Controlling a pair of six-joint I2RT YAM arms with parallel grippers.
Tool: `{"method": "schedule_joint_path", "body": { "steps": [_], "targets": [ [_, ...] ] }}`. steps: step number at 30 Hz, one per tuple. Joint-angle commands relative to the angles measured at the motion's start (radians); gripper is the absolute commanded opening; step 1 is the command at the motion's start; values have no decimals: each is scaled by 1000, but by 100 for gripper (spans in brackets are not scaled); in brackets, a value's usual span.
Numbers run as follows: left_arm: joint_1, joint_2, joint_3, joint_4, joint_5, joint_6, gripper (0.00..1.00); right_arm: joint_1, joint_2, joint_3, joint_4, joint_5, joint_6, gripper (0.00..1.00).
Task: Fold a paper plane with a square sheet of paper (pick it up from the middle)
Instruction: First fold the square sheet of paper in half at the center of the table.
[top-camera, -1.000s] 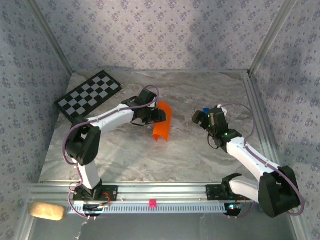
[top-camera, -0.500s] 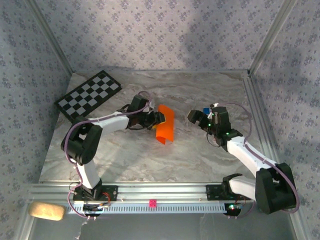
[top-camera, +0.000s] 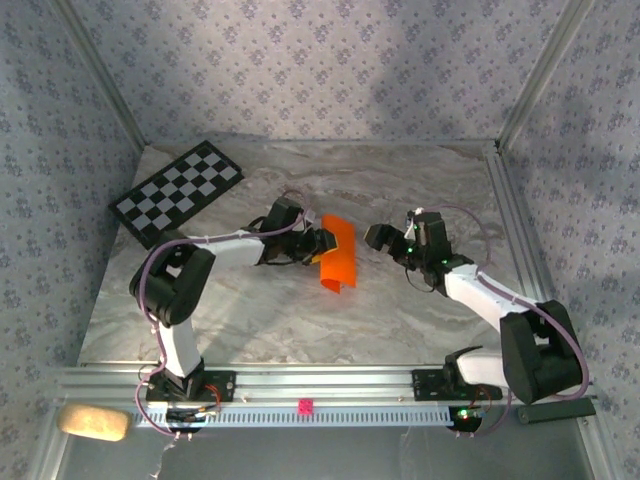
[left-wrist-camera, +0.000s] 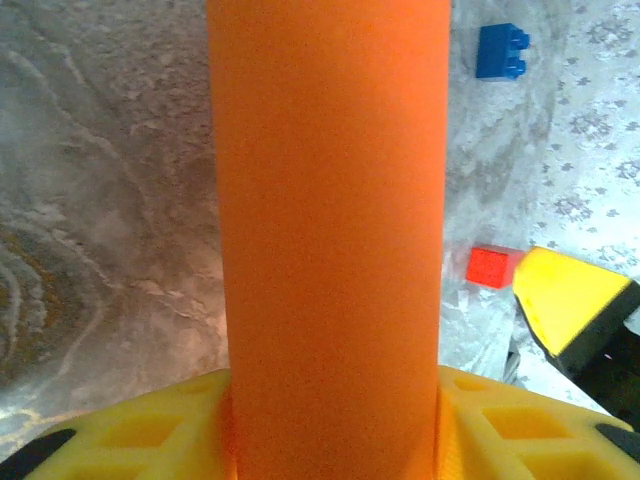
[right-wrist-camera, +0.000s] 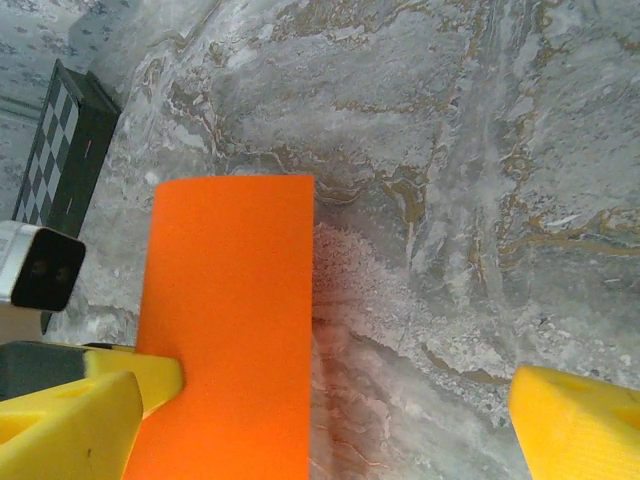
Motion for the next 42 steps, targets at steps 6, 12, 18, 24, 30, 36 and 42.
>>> {"method": "schedule_joint_path", "body": {
  "steps": [6, 12, 18, 24, 30, 36, 42],
  "targets": [
    [-26, 29, -26, -26, -96, 28, 49, 14, 49, 56, -19, 4, 19, 96],
    [-33, 28, -16, -93, -159, 67, 55, 18, 74, 64, -21, 4, 21, 96],
    [-38, 10, 28, -196, -210, 128, 62, 19, 89, 70, -24, -2, 18, 96],
    [-45, -24, 64, -298, -284, 176, 66, 21, 90, 71, -25, -2, 15, 96],
    [-43, -41, 58, -318, -322, 189, 65, 24, 112, 73, -11, -26, 15, 96],
    [-44, -48, 48, -323, -335, 204, 58, 38, 144, 82, 1, -33, 16, 96],
    [-35, -44, 52, -353, -319, 231, 58, 59, 170, 111, -13, -36, -3, 96]
  ]
}}
